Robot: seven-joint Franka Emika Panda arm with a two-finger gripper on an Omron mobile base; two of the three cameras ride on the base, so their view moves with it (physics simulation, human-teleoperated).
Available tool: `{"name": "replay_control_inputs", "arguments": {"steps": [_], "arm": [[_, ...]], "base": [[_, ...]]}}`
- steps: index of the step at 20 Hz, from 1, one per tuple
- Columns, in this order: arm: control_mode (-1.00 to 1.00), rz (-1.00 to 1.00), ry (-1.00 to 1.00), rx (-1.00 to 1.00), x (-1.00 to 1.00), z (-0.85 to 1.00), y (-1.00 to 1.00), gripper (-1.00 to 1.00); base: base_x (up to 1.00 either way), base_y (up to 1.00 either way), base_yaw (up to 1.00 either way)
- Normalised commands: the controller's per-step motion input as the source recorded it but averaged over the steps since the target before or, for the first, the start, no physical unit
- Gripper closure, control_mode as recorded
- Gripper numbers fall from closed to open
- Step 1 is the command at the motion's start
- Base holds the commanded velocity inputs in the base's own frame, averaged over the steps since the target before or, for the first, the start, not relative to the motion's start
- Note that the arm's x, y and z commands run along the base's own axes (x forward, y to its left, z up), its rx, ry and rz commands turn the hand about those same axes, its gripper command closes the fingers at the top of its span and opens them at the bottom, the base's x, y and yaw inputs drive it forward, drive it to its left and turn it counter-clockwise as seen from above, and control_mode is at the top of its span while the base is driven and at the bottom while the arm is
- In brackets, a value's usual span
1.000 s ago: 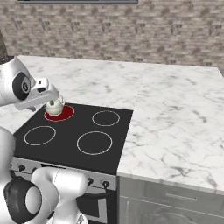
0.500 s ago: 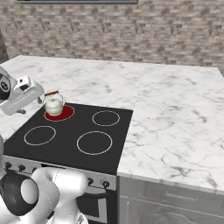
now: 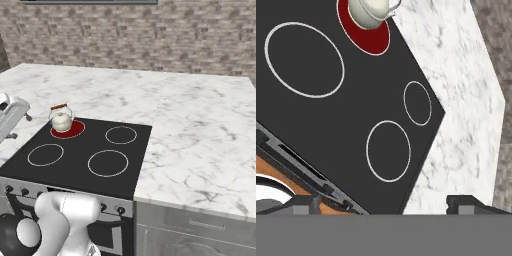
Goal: The kettle is done boiling. Turn off the stove, then wait for 300 timesteps before moving the kettle to the dining table.
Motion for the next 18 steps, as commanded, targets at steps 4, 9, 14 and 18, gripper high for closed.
{"name": "replay_control_inputs", "arguments": {"steps": [4, 9, 14, 18], "arm": [[-1.00, 0.10, -0.09, -0.18, -0.44, -0.03, 0.17, -1.00], [-1.00, 0.10, -0.02, -0.18, -0.31, -0.02, 0.22, -1.00], [-1.00, 0.12, 0.00, -0.19, -0.20, -0.04, 0.25, -1.00], [-1.00, 0.10, 0.00, -0.20, -0.16, -0.03, 0.27, -1.00]], "base": [[0.00, 0.00, 0.00], [0.00, 0.00, 0.00], [0.00, 0.00, 0.00], [0.00, 0.00, 0.00]]}}
